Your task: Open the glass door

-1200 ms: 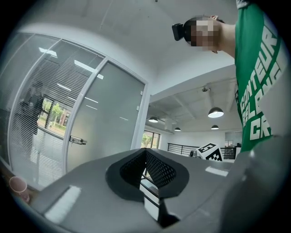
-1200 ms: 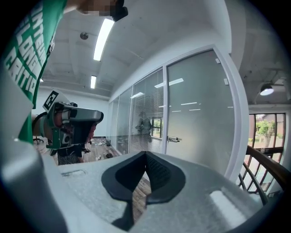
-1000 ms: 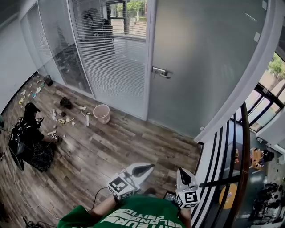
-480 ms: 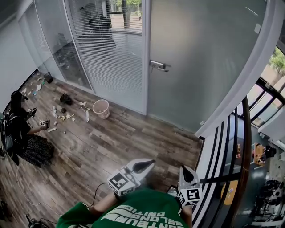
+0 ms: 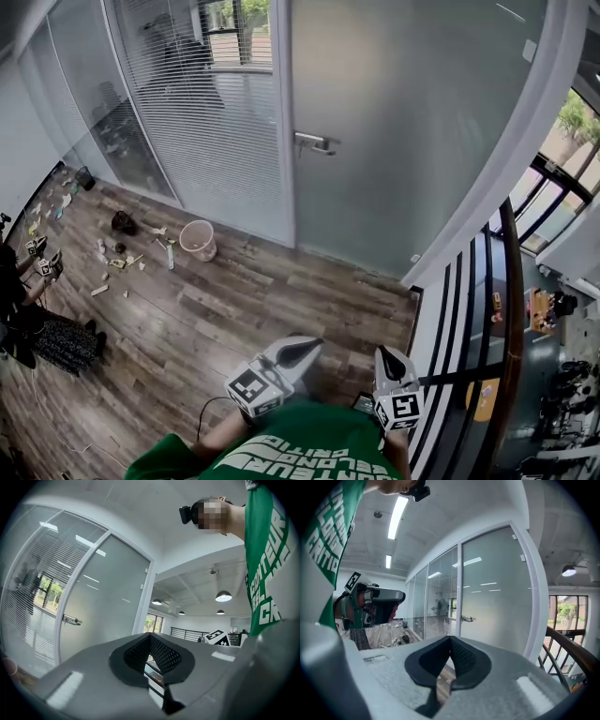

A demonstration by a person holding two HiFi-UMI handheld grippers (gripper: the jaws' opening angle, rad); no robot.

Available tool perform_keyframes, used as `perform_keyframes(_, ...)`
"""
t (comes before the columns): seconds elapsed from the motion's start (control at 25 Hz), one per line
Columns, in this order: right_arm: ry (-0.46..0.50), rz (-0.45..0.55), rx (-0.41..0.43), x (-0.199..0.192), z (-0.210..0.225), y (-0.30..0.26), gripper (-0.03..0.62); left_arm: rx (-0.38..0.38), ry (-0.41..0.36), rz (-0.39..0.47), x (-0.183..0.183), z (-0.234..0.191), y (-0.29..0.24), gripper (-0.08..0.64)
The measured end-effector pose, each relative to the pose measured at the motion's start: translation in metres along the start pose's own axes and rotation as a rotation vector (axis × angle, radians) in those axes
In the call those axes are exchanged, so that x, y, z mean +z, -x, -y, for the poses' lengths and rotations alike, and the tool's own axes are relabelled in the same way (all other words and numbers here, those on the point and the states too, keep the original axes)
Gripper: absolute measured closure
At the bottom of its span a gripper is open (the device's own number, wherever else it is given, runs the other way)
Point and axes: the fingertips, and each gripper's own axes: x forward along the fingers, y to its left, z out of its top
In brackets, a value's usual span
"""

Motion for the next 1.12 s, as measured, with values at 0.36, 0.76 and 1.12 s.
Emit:
perform_keyframes(0.36,0.001,-0.027,0.003,-0.003,0.016,-0.031,0.598,-0.013,0.022,-0.022,-0.003,-0.029,-0.034,0.543)
perform_keyframes(0.76,0.022,-0.02,0.008,0.012,0.049,-0.089,0.598,0.019,0.009,-0.042,0.006,-0.083,-0.067,0.543)
perform_keyframes(1.12,0.105,-0.055,0.083,0.051,0.047,-0.162,0.598,0.083,0.055,0.026,0.04,-0.151,-0.076,0.543)
